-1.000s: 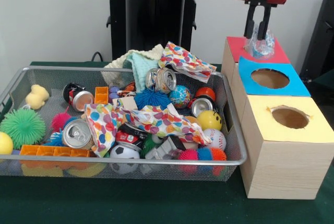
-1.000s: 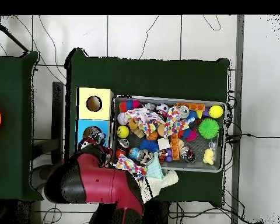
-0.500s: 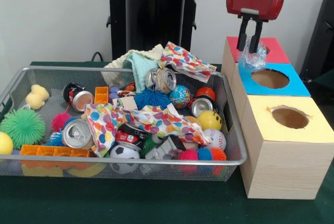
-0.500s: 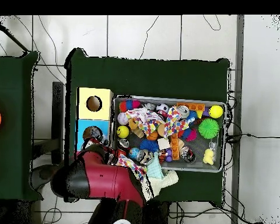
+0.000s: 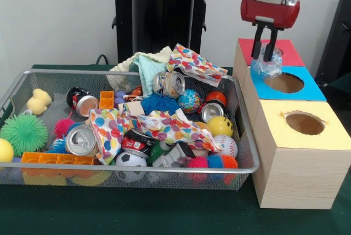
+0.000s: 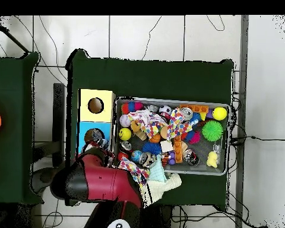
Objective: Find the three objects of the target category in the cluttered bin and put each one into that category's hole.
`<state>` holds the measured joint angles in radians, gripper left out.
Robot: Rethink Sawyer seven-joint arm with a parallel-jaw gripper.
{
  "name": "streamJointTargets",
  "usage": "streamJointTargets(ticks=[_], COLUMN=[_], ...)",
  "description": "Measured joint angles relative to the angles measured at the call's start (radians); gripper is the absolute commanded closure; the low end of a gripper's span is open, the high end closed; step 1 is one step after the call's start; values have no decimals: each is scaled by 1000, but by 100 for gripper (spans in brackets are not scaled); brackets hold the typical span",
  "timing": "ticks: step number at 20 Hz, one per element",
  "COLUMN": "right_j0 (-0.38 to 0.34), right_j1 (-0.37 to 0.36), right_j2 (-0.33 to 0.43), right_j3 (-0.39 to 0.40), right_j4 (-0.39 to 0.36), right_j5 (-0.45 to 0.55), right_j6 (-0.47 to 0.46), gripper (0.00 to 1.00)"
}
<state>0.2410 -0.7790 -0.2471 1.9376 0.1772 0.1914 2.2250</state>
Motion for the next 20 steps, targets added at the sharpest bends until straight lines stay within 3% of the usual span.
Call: streamJointTargets(ticks=[8, 20], right_j0=[49, 51], right_j1=[42, 69], right_j2=[-14, -11], right_j3=[-5, -6], right_j4=[50, 78], right_j5=[-88, -132], right_j6=[0, 0], gripper=[100, 100])
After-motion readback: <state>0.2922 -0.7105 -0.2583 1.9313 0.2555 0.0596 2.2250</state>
